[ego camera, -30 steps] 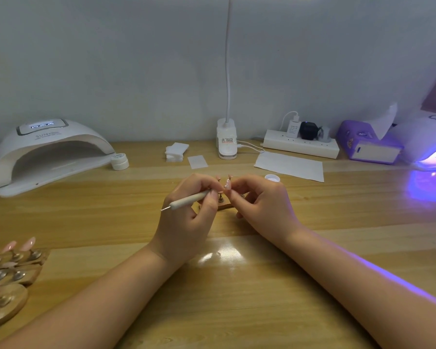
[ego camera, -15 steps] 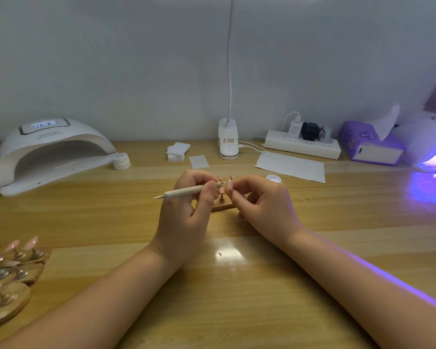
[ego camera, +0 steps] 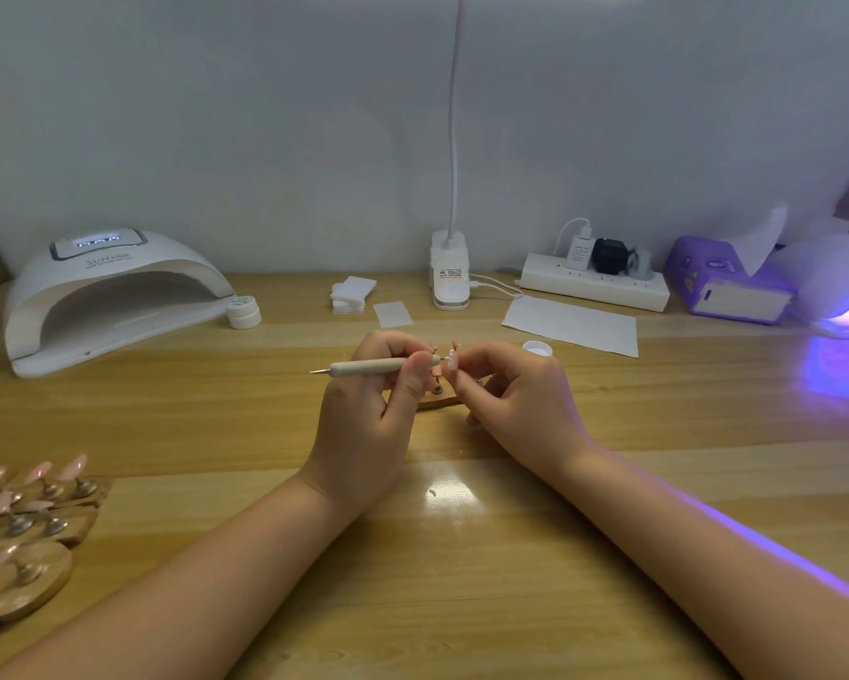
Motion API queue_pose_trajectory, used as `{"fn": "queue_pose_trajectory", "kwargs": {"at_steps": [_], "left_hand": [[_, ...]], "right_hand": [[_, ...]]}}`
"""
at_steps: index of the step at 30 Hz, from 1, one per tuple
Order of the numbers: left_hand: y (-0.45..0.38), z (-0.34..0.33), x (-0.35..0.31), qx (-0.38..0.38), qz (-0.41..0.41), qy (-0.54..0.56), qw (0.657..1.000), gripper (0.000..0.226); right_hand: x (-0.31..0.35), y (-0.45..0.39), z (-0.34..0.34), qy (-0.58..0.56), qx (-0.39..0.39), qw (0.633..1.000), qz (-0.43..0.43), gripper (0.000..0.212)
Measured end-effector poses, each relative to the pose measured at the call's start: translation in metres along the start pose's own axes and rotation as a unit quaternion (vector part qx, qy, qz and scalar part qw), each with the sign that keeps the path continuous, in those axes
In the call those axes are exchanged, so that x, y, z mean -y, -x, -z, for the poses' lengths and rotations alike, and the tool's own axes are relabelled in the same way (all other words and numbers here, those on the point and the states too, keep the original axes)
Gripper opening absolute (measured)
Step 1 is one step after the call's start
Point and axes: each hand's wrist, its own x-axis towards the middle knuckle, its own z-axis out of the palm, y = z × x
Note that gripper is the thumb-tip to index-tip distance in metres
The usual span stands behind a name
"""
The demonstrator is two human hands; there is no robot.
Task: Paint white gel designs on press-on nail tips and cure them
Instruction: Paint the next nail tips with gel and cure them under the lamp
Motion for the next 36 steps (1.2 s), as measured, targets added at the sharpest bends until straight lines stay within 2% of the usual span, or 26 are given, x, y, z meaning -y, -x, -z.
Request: {"fn": "queue_pose_trajectory", "kwargs": {"at_steps": [16,36], "left_hand": [[0.0004,0.0001,0.0017,0.015,0.002,0.009,1.000,0.006],[0.0013,-0.0003,-0.0021,0.000,0.018,0.001,1.000,0.007]], "right_hand": [[-0.0029,-0.0002,-0.0014,0.003,-0.001,1.000,0.006,0.006],[-0.0009,0.0007,0.0001,0.008,-0.001,1.000,0.001,0.007]]}}
